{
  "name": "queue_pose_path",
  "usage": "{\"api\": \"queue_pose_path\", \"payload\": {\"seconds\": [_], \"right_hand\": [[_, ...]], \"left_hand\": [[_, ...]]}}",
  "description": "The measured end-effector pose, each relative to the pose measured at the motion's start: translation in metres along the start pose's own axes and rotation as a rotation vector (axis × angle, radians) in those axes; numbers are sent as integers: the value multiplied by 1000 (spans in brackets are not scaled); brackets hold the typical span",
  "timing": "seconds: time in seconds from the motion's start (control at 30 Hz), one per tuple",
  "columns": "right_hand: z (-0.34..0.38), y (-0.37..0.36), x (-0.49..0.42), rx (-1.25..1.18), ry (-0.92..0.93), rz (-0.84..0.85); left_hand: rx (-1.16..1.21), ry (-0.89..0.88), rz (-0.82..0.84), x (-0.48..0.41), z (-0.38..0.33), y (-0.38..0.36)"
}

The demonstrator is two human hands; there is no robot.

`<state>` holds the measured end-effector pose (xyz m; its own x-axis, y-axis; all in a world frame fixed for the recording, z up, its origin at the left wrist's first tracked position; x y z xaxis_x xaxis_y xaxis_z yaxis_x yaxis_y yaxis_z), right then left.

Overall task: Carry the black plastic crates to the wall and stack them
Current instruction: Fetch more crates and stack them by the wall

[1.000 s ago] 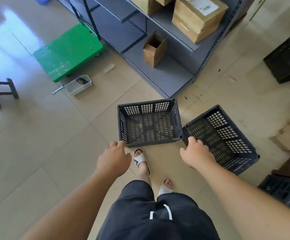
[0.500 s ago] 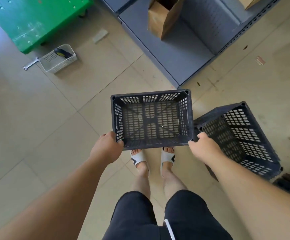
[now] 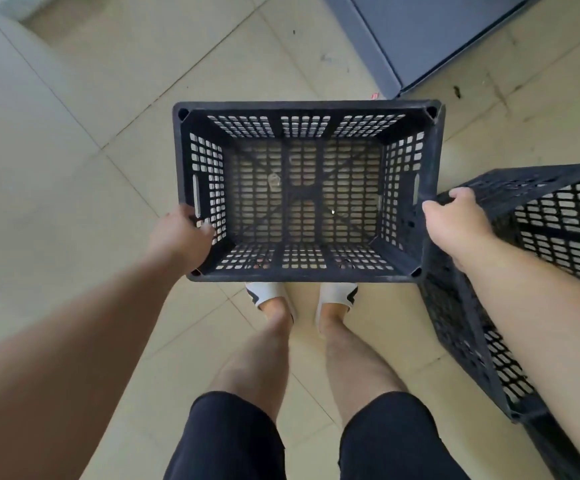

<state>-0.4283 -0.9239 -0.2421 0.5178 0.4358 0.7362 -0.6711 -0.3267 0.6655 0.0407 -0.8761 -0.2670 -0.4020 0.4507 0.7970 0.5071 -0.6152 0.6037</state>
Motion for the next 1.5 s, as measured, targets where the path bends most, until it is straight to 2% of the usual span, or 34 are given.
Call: {"api": "queue_pose_path", "payload": {"seconds": [0.13,0.2,0.33,0.43,0.63,0.83,1.13,1.5], "right_hand": [[5,-24,-46,-10,29,-81],[6,-39,-63,16,32,-79],[-6,-63,-98,-97,-48,-26],[-12,-69,-113,-218,-50,-38],[1,-54,-91,-241,29,-77],[18,-9,-14,-212,71,-36],[48,118,163,-163,128,-32],[85,250,334,-19,333,-67]], "left_hand": [[208,49,-166,-54,5,6],[339,99,-192,-79,10,6],[550,153,-23,-121,20,-23],[727,120,16,-137,19,-35],[732,90,10,-117,27,-23],[725,107,4,-33,57,39],[771,153,-53,158,99,160],[901,114,-85,333,140,246]]}}
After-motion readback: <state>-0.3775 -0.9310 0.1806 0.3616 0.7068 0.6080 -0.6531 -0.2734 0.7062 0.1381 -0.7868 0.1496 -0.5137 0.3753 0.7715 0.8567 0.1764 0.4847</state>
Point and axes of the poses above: each hand's wrist, its own x-axis away from the middle knuckle, its own y-axis out of the back of the hand, z = x × y, the point moved 10 cm from there along -x, towards the middle knuckle, and after that the axes turned 6 degrees about -x, right-handed, at the moved point
